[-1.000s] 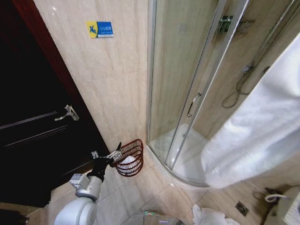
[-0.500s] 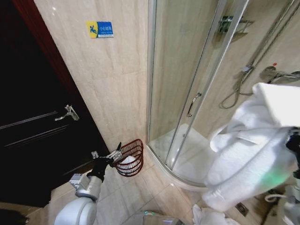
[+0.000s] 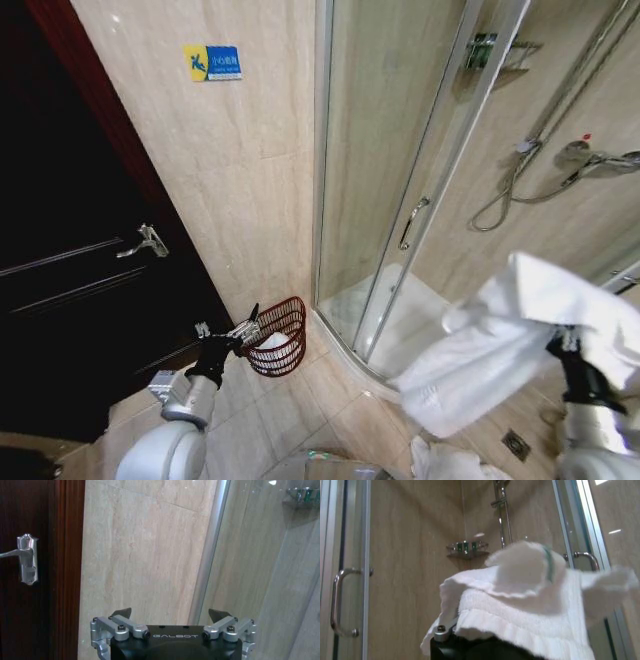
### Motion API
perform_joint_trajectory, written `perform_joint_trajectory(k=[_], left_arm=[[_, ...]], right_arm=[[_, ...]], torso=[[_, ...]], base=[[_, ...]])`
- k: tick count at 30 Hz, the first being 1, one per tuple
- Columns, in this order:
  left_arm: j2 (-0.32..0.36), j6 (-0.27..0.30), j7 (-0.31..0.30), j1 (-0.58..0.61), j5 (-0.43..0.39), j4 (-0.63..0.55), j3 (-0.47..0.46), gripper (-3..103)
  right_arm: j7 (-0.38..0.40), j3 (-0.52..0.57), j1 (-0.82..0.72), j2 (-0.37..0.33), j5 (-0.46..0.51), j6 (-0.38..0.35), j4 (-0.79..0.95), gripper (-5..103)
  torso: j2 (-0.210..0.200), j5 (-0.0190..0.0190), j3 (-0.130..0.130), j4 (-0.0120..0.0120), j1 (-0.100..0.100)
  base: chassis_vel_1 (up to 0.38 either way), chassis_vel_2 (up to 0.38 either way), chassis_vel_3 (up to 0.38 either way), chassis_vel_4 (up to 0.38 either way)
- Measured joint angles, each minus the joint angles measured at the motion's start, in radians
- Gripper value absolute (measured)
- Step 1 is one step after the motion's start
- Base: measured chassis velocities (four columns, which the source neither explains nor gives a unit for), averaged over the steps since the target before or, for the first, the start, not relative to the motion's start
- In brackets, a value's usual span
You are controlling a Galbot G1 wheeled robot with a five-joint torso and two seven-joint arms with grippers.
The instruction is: Discard the used towel into the hamper.
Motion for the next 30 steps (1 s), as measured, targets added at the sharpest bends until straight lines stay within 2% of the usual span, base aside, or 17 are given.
perform_joint_trajectory(k=[9, 11, 12, 14, 16, 30], left_arm=[[0.0, 0.0, 0.0, 0.0, 0.0, 0.0, 0.0, 100], [0.0, 0.0, 0.0, 0.0, 0.0, 0.0, 0.0, 100], [0.0, 0.0, 0.0, 0.0, 0.0, 0.0, 0.0, 100], [0.0, 0.0, 0.0, 0.0, 0.0, 0.0, 0.0, 100], [0.0, 0.0, 0.0, 0.0, 0.0, 0.0, 0.0, 100], [0.0, 0.0, 0.0, 0.0, 0.0, 0.0, 0.0, 100]], right_arm=[[-0.002, -0.076, 0.01, 0.034, -0.078, 0.044, -0.104, 8], [-0.005, -0.099, 0.024, 0.043, -0.12, 0.096, -0.185, 8], [-0.005, -0.099, 0.024, 0.043, -0.12, 0.096, -0.185, 8], [-0.033, -0.107, 0.034, 0.06, -0.164, 0.176, -0.256, 8], [-0.041, -0.111, 0.021, 0.068, -0.164, 0.198, -0.255, 8], [-0.065, -0.15, -0.003, 0.088, -0.156, 0.227, -0.279, 8]], torso=[[0.0, 0.0005, 0.0, 0.0001, 0.0], [0.0, 0.0007, 0.0, 0.0001, 0.0], [0.0, 0.0007, 0.0, 0.0001, 0.0], [0.0, 0.0015, 0.0, 0.0001, 0.0], [0.0, -0.0003, 0.0, 0.0001, 0.0], [0.0, 0.0005, 0.0, 0.0001, 0.0]], base=[[0.0, 0.0, 0.0, 0.0], [0.0, 0.0, 0.0, 0.0], [0.0, 0.0, 0.0, 0.0], [0.0, 0.0, 0.0, 0.0], [0.0, 0.0, 0.0, 0.0], [0.0, 0.0, 0.0, 0.0]])
